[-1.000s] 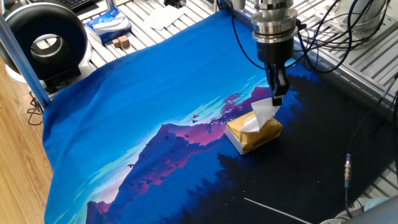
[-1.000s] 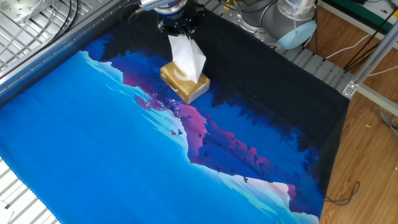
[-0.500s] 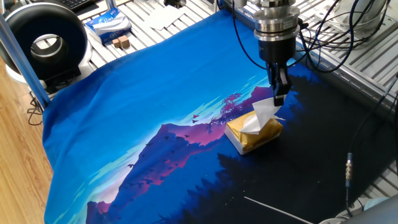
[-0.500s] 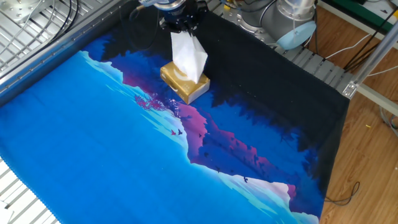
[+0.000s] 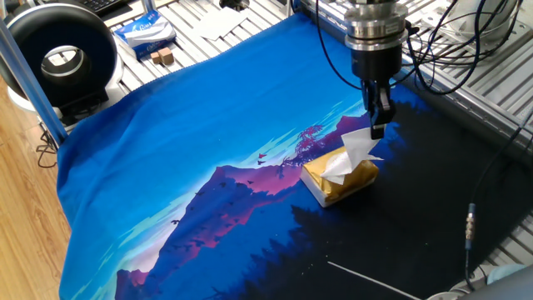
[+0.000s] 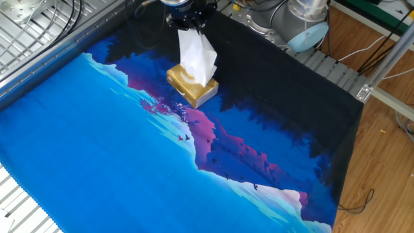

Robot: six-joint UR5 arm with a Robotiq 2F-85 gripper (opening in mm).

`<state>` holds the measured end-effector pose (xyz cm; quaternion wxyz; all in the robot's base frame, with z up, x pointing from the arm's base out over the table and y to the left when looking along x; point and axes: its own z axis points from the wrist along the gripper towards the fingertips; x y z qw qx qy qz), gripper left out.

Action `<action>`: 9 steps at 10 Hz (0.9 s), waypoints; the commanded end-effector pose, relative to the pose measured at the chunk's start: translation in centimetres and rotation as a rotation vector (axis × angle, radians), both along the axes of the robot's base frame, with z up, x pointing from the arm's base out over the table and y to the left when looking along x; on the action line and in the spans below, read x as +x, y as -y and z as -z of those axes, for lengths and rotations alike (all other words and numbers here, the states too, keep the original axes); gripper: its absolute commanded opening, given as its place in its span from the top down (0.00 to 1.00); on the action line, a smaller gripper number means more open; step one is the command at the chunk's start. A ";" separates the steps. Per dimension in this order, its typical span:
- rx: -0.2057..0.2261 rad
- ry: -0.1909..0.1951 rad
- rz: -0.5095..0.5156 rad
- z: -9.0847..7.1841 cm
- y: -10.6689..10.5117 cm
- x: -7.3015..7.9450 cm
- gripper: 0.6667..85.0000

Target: Pull out a napkin

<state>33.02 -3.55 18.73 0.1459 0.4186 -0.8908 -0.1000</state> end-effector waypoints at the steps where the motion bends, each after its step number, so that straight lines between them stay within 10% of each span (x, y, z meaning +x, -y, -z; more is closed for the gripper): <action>1: 0.000 0.128 0.021 -0.2 -0.1 2.4 1.00; 5: -0.035 0.261 0.037 -1.0 1.1 4.4 1.00; 9: -0.092 0.311 0.053 -1.7 2.3 4.9 1.00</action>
